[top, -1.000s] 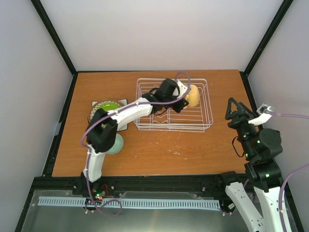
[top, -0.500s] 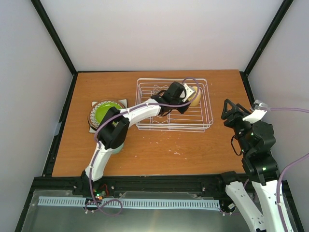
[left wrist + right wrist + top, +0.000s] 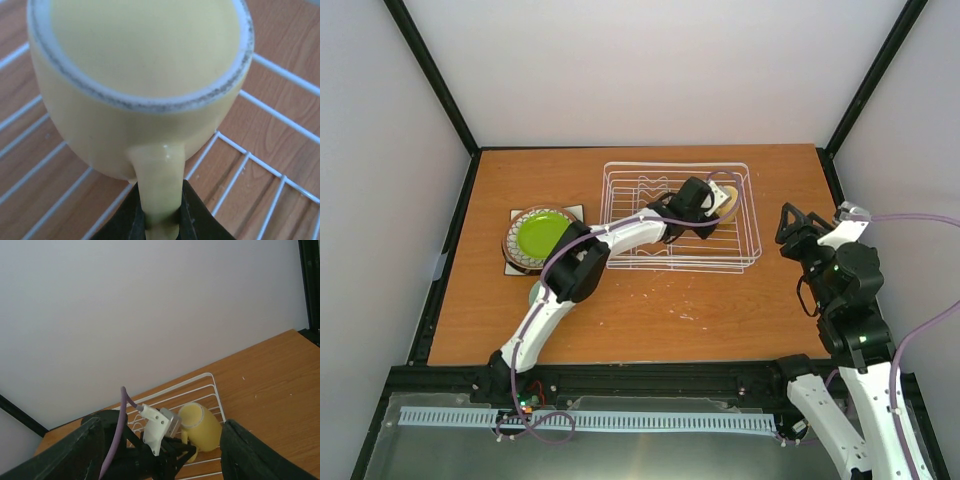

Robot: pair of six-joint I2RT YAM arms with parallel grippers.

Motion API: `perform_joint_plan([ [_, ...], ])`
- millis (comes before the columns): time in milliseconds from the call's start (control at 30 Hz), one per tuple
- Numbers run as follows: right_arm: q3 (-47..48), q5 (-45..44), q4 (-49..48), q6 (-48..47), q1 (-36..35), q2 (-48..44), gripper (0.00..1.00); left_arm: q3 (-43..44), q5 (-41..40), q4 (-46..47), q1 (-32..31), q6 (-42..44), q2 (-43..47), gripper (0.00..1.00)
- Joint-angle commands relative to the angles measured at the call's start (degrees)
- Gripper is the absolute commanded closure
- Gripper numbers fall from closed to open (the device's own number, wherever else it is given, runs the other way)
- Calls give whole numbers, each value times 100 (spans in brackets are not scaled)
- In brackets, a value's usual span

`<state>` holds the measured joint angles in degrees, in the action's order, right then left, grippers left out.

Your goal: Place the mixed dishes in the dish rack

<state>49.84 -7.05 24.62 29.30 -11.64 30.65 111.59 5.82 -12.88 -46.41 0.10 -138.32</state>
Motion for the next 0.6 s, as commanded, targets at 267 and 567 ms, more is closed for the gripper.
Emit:
perform_joint_plan([
  [267,39,-9,-168,-255,20,295,36,782,-534,498,-17,360,-287,99],
  [567,71,19,-176,-288,21,379,35,816,-826,463,26,238,-330,66],
])
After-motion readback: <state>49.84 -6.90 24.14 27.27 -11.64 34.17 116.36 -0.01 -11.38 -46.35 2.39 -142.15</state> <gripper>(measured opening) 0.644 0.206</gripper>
